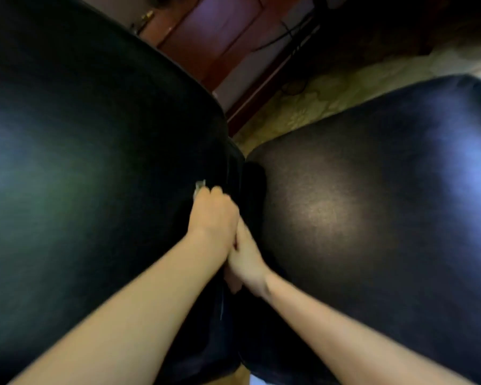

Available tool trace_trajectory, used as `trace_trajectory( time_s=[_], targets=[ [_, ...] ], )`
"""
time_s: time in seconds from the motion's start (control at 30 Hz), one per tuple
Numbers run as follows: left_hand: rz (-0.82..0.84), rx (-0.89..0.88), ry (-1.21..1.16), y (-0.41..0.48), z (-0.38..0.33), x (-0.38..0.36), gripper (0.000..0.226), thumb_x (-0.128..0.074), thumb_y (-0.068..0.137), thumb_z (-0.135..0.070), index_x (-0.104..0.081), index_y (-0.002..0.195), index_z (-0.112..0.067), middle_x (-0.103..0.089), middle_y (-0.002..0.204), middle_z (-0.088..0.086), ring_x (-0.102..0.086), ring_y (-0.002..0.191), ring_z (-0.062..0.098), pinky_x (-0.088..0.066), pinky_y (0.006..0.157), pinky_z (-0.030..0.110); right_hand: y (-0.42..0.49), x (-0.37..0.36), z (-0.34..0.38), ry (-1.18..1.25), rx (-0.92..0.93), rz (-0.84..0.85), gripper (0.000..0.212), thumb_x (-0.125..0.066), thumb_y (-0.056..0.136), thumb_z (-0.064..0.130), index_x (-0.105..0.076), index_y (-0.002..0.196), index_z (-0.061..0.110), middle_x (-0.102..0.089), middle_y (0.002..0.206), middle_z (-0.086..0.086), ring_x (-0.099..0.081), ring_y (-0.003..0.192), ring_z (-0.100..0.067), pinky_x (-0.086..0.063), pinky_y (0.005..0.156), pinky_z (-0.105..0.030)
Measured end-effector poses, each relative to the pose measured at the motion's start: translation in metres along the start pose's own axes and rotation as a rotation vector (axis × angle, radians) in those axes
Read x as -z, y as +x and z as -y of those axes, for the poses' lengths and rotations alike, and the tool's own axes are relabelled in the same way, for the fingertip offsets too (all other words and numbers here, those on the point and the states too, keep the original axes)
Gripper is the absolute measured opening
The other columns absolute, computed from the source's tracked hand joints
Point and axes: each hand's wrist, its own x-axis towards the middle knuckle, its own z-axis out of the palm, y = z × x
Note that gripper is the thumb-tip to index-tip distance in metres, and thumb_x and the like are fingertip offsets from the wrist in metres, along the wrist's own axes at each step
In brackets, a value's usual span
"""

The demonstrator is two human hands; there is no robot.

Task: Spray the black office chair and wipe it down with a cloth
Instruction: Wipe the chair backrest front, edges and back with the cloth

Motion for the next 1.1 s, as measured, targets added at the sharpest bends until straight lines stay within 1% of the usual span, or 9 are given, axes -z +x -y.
trace_trajectory(
  time_s=[0.07, 0.17, 0.23, 0.33, 0.53, 0.73, 0.83, 1.03, 1.1],
  targets=[
    [0.082, -0.018, -0.059, -0.045, -0.021, -0.006, 0.033, -0.039, 0.1, -0.023, -0.055, 0.128, -0.016, -0.057, 0.127, 0.006, -0.046, 0.12, 0.027, -0.031, 0.103, 0.044, -0.061, -0.004, 0.001, 0.017, -0.031, 0.029, 0.058, -0.049, 0.086, -0.006, -0.046, 0.124, 0.038, -0.055, 0.125, -0.01, -0.053, 0.116, -0.01, -0.037, 0.101, -0.017],
    [0.145, -0.044, -0.112, -0.104, -0.045, -0.005, 0.033, -0.039, 0.1, -0.022, -0.053, 0.128, -0.013, -0.055, 0.126, 0.009, -0.045, 0.118, 0.03, -0.031, 0.101, 0.046, -0.132, -0.002, 0.017, 0.103, -0.11, 0.08, 0.06, -0.049, 0.09, -0.005, -0.043, 0.113, 0.05, -0.055, 0.121, 0.013, -0.05, 0.11, 0.014, -0.035, 0.094, -0.005],
    [0.162, -0.036, -0.139, -0.136, -0.055, 0.002, 0.032, -0.039, 0.099, -0.018, -0.051, 0.128, -0.01, -0.053, 0.125, 0.011, -0.043, 0.117, 0.031, -0.032, 0.097, 0.044, -0.161, 0.001, 0.025, 0.117, -0.13, 0.123, 0.055, -0.05, 0.092, -0.003, -0.041, 0.114, 0.048, -0.052, 0.12, 0.024, -0.048, 0.109, 0.02, -0.038, 0.096, -0.008],
    [0.168, -0.008, -0.166, -0.167, -0.058, 0.013, 0.031, -0.047, 0.095, -0.018, -0.049, 0.124, -0.009, -0.051, 0.121, 0.011, -0.042, 0.114, 0.03, -0.035, 0.096, 0.042, -0.178, 0.004, 0.034, 0.072, -0.126, 0.158, 0.05, -0.051, 0.093, 0.005, -0.043, 0.115, 0.049, -0.054, 0.118, 0.023, -0.05, 0.108, 0.015, -0.04, 0.1, -0.015],
    [0.118, 0.011, -0.177, -0.194, -0.056, 0.015, 0.031, -0.045, 0.093, -0.011, -0.045, 0.125, -0.008, -0.049, 0.118, 0.011, -0.042, 0.11, 0.029, -0.037, 0.095, 0.042, -0.187, 0.012, 0.04, -0.04, -0.073, 0.143, 0.054, -0.044, 0.084, 0.001, -0.051, 0.112, 0.047, -0.055, 0.112, 0.012, -0.054, 0.104, 0.0, -0.046, 0.086, -0.02],
    [0.066, 0.033, -0.137, -0.175, -0.05, 0.014, 0.038, -0.045, 0.093, -0.009, -0.038, 0.13, -0.003, -0.045, 0.121, 0.013, -0.041, 0.109, 0.03, -0.037, 0.093, 0.041, -0.15, 0.009, 0.036, -0.119, 0.015, 0.105, 0.055, -0.045, 0.087, 0.0, -0.047, 0.115, 0.048, -0.047, 0.116, 0.021, -0.045, 0.114, -0.003, -0.041, 0.101, -0.03],
    [0.027, 0.077, -0.116, -0.138, -0.041, 0.01, 0.037, -0.045, 0.094, -0.013, -0.039, 0.129, -0.005, -0.046, 0.122, 0.012, -0.041, 0.111, 0.03, -0.037, 0.091, 0.041, -0.11, 0.009, 0.031, -0.101, 0.059, 0.094, 0.051, -0.048, 0.091, 0.003, -0.045, 0.117, 0.047, -0.044, 0.116, 0.02, -0.044, 0.115, -0.002, -0.04, 0.102, -0.027],
    [-0.132, 0.052, -0.018, -0.026, 0.002, 0.0, 0.034, -0.042, 0.097, -0.018, -0.041, 0.131, -0.01, -0.048, 0.125, 0.008, -0.042, 0.116, 0.027, -0.037, 0.091, 0.038, 0.011, 0.011, 0.021, -0.193, 0.125, -0.05, 0.022, -0.044, 0.1, 0.017, -0.048, 0.117, 0.03, -0.041, 0.105, 0.01, -0.041, 0.091, 0.005, -0.035, 0.087, -0.018],
    [-0.189, 0.038, 0.022, 0.016, 0.014, 0.003, 0.036, -0.042, 0.098, -0.019, -0.041, 0.133, -0.011, -0.048, 0.128, 0.007, -0.043, 0.118, 0.026, -0.037, 0.091, 0.036, 0.062, 0.022, 0.02, -0.301, 0.175, -0.026, 0.034, -0.05, 0.095, 0.016, -0.041, 0.126, 0.026, -0.035, 0.11, 0.009, -0.034, 0.097, -0.004, -0.029, 0.087, -0.02]
  ],
)
